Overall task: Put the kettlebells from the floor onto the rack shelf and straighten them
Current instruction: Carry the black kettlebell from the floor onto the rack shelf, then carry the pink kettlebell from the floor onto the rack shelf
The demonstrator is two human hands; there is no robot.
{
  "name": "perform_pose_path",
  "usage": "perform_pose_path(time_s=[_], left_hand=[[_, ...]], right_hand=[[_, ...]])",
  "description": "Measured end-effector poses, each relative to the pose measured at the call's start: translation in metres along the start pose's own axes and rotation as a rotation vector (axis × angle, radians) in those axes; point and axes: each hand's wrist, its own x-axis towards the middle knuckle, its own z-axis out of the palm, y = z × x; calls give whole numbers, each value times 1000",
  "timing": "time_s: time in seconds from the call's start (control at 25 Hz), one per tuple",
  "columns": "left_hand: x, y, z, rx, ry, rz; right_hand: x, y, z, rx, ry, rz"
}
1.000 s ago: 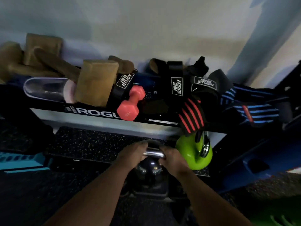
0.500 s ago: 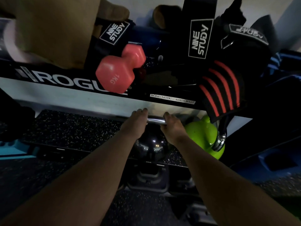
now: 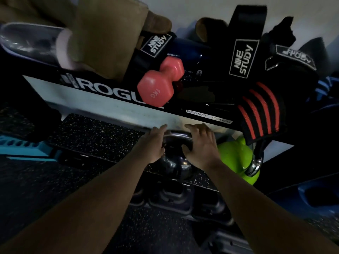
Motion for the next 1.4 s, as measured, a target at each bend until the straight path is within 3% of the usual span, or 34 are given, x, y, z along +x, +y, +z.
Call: perform_pose_path(time_s=[0.16, 0.32, 0.6, 0.72, 1.0, 1.28, 1.4], left_hand=[[-55, -29, -22, 68, 7, -77], [-149, -68, -29, 104, -9, -195], [-387, -170, 11, 182, -298, -525], [-481, -200, 52, 172, -420, -603], [-633, -266, 175, 199, -640, -491], [-693, -311, 305, 302, -768, -213], [-695, -319, 342, 311, -797, -106]], right_hand=[[-21, -54, -2, -25, 2, -223], [-62, -122, 27, 47, -151, -368], [-186, -230, 131, 92, -470, -545], [-260, -256, 184, 70, -641, -522], [-460, -289, 330, 39, -918, -421], [-617, -270, 428, 60, -1274, -245], [-645, -267, 446, 64, -1337, -184]])
